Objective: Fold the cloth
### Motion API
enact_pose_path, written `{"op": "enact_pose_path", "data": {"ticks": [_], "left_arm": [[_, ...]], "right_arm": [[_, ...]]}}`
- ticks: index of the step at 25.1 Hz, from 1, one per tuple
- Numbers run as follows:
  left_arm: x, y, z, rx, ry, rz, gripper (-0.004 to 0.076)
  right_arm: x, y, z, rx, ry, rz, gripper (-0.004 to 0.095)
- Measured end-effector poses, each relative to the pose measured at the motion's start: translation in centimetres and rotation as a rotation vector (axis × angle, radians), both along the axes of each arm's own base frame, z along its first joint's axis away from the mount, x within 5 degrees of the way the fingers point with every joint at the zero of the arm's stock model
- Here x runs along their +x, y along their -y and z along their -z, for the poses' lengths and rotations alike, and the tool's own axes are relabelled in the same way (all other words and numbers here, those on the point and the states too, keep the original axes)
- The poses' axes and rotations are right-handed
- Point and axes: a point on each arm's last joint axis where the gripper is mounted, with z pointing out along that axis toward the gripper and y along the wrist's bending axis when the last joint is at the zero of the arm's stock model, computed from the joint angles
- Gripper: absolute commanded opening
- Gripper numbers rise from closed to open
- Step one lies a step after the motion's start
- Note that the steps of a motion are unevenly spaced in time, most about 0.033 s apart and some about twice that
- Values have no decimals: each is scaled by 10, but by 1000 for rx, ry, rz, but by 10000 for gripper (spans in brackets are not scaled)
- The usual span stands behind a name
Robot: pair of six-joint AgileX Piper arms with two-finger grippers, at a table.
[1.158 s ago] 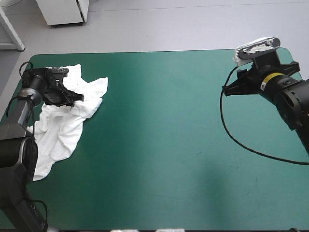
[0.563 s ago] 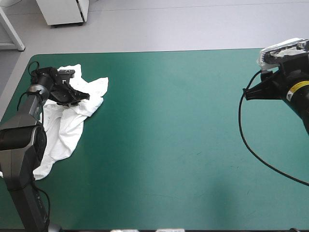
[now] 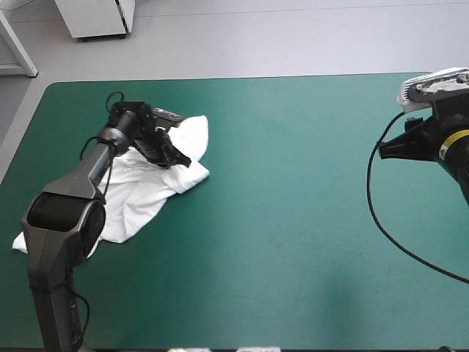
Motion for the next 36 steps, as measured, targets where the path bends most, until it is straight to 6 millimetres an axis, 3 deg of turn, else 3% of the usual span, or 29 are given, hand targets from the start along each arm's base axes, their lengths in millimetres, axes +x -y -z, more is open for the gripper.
{"op": "enact_pose_path", "data": {"ticks": [6,9,13,17,24,26,28,30,32,36], "left_arm": [[-43,100,-4,-13,-62,242,-8],[-69,140,-7,-20,-80,345,-10],[-103,182,-13,-25,-88,463,-10],[-130,210,-19,-55,-99,543,-10],[-155,232,-22,-87,-121,611,-8],[-157,231,-28,-94,-110,613,25],[-160,227,-43,-110,-80,614,167],[-166,221,-66,-133,-37,619,407],[-173,214,-87,-156,-2,614,494],[-180,202,-112,-164,49,568,505]], "right_arm": [[-2,1,3,-4,-36,16,387],[-4,4,5,-20,-71,40,387],[-6,8,8,-49,-117,78,387],[-11,11,9,-53,-134,93,387],[-24,16,5,-44,-129,106,387],[-24,16,5,-43,-129,106,387],[-24,16,5,-43,-129,106,387],[-24,16,5,-42,-128,105,387],[-24,16,5,-40,-128,103,387],[-25,14,5,-20,-135,89,387]]}}
